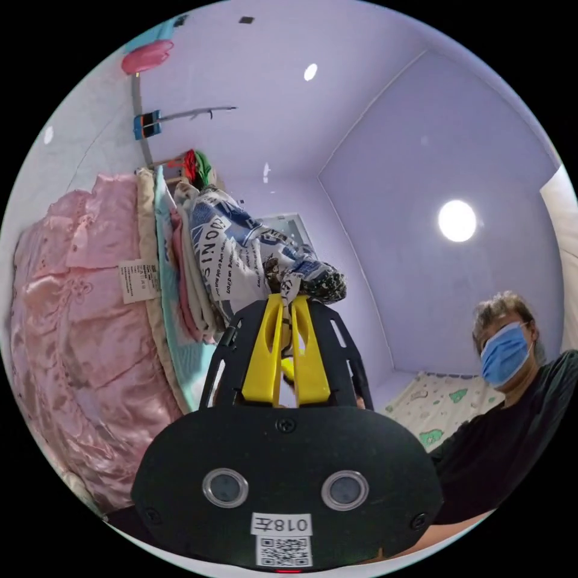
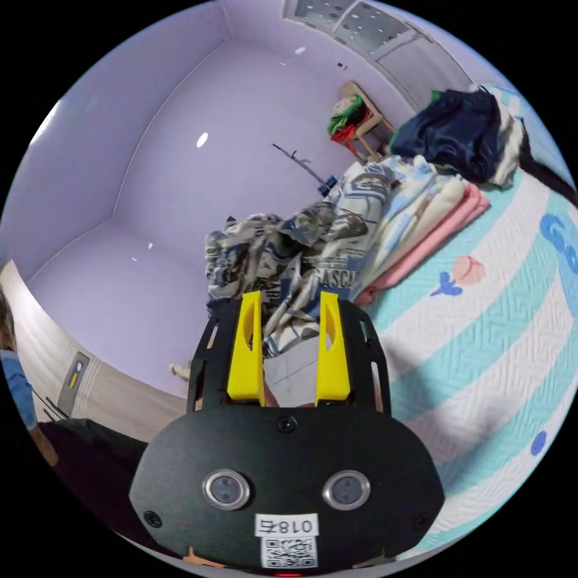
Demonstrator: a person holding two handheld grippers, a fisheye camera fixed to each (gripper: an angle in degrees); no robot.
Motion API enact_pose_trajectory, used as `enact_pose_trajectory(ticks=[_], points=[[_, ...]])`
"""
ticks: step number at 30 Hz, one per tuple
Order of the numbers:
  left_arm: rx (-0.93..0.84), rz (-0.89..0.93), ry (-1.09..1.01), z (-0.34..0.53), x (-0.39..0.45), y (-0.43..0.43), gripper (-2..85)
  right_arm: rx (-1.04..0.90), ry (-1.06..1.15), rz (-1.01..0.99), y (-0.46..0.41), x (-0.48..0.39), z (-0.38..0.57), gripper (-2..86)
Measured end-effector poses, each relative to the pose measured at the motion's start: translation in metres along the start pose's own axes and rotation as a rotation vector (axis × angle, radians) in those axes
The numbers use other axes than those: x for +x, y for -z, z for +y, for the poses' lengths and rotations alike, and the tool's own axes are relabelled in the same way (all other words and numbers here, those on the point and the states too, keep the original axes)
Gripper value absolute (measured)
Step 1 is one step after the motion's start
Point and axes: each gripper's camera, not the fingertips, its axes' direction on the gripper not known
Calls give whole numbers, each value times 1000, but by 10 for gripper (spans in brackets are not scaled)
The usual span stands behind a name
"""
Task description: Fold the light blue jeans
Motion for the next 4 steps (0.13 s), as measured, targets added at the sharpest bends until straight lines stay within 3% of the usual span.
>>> enact_pose_trajectory(ticks=[4], points=[[-14, 16, -10, -1, -10, 16, -8, 42, -13, 14, -13, -12, -23, 137]])
